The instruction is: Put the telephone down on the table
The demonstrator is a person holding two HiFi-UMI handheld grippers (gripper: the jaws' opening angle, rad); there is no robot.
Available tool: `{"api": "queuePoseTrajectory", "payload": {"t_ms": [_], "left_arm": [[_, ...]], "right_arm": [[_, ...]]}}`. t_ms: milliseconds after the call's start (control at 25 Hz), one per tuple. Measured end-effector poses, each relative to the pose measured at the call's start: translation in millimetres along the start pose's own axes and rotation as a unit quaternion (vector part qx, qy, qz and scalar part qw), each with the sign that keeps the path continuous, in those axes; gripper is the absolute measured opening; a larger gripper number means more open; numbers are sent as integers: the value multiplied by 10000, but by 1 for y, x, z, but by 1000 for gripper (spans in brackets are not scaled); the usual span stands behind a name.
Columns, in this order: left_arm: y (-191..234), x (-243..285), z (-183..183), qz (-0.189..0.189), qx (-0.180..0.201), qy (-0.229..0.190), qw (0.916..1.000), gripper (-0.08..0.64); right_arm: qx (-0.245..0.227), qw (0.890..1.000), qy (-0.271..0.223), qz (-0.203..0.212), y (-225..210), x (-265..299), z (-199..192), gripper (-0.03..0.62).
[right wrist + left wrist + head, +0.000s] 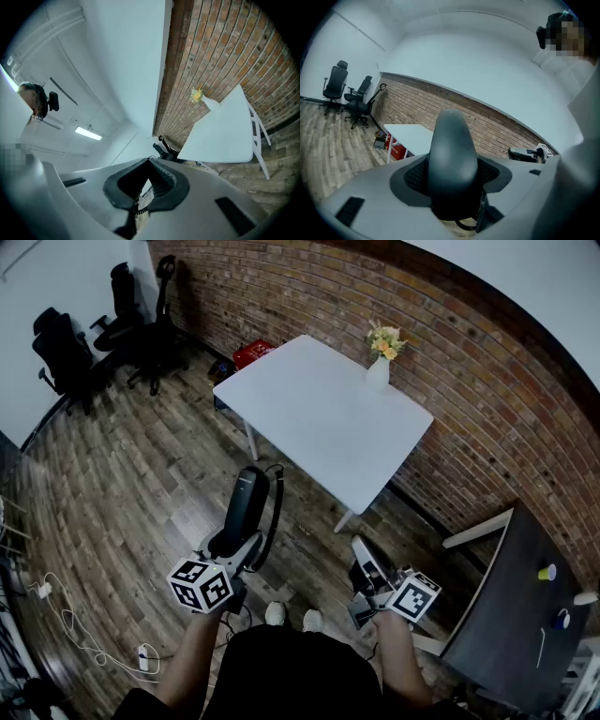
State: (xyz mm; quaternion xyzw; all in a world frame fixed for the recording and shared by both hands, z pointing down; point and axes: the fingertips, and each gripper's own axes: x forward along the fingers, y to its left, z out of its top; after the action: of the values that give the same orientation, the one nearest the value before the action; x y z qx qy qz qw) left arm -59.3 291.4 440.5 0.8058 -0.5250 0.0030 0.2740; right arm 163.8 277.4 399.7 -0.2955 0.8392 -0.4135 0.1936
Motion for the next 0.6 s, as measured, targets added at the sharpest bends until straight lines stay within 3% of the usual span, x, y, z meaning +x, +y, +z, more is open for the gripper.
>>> {"api": "queuePoseTrajectory", "payload": {"t_ms": [600], "left_arm": [[11, 3, 12, -204, 71, -27, 9998, 276]], "right_arm": [[-250, 9992, -178, -248, 2, -1, 6, 21]]}}
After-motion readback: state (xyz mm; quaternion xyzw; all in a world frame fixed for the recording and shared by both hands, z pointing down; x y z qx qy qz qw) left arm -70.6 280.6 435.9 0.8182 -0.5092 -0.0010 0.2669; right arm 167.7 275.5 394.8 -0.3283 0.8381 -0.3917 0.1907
